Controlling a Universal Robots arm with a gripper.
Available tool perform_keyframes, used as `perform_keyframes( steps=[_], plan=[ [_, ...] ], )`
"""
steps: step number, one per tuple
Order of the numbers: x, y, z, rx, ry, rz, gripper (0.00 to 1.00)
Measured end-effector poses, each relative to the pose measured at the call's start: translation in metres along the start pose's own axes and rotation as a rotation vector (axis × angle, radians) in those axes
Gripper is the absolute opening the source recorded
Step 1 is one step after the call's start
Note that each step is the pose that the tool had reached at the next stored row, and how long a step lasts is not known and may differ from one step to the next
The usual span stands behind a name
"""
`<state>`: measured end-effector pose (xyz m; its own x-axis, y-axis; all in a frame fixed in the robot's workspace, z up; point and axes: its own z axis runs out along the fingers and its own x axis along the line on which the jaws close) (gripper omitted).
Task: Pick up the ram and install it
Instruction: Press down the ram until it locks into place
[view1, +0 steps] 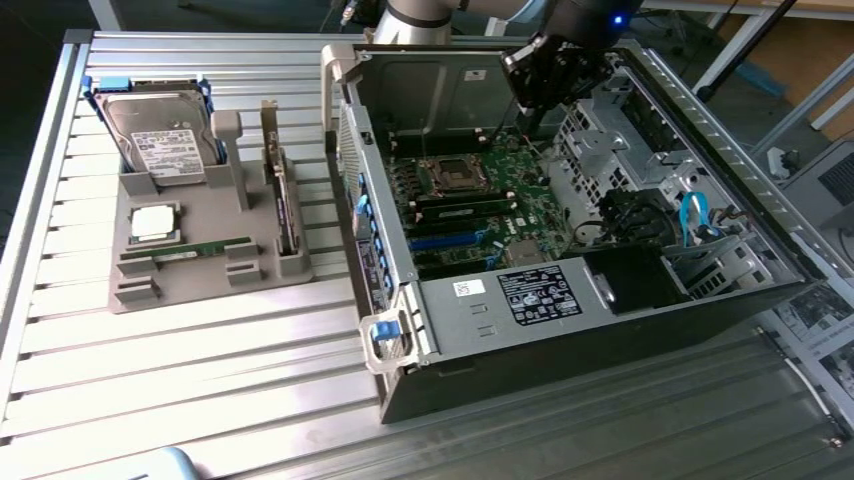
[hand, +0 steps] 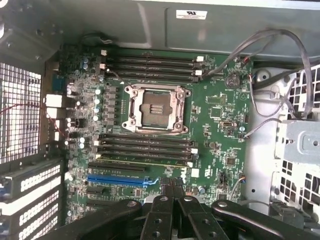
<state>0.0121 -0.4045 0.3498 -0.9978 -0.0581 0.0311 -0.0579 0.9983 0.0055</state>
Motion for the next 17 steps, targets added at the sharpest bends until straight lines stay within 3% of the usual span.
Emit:
perform_keyframes(
  steps=[17],
  plan=[
    [0.0002,0.0000,0.0001,-0.0031,-0.0006,0.102,0.11]
  ],
)
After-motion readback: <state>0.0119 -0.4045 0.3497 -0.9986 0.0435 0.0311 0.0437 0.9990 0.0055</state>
